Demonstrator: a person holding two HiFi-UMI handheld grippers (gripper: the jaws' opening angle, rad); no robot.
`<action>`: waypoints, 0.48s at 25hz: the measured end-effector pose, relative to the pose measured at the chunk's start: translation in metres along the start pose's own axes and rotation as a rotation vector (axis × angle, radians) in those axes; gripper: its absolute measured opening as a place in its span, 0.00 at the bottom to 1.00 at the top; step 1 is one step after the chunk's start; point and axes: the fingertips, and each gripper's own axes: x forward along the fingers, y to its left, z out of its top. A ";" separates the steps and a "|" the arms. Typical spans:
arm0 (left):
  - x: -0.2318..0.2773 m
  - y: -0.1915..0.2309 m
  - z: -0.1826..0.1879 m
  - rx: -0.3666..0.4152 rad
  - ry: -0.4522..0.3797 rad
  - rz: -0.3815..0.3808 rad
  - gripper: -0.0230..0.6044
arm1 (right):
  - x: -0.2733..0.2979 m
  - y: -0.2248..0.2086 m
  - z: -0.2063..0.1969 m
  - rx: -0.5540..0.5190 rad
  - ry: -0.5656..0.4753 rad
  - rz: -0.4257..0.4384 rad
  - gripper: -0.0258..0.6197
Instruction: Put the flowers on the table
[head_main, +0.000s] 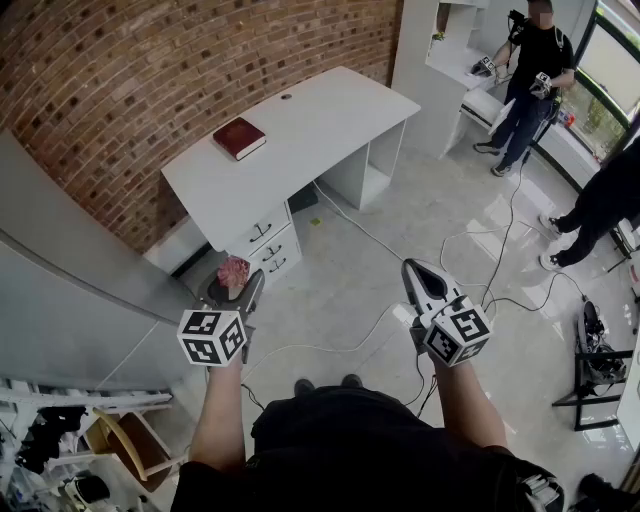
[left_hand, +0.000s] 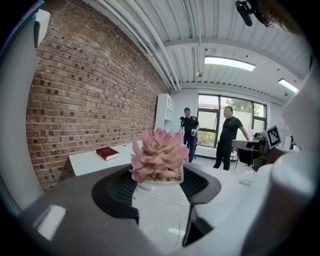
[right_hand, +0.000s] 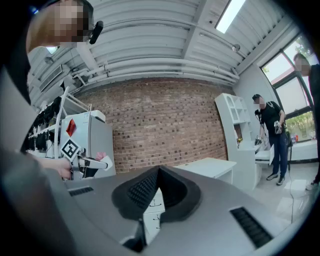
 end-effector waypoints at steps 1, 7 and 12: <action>-0.001 -0.001 0.006 0.001 -0.008 -0.002 0.46 | 0.001 0.002 0.003 0.005 -0.003 0.005 0.06; -0.008 -0.001 0.022 0.021 -0.030 -0.011 0.46 | 0.016 0.026 0.009 0.005 -0.007 0.043 0.06; -0.012 0.010 0.019 0.009 -0.031 0.016 0.46 | 0.028 0.037 0.006 0.002 0.007 0.061 0.06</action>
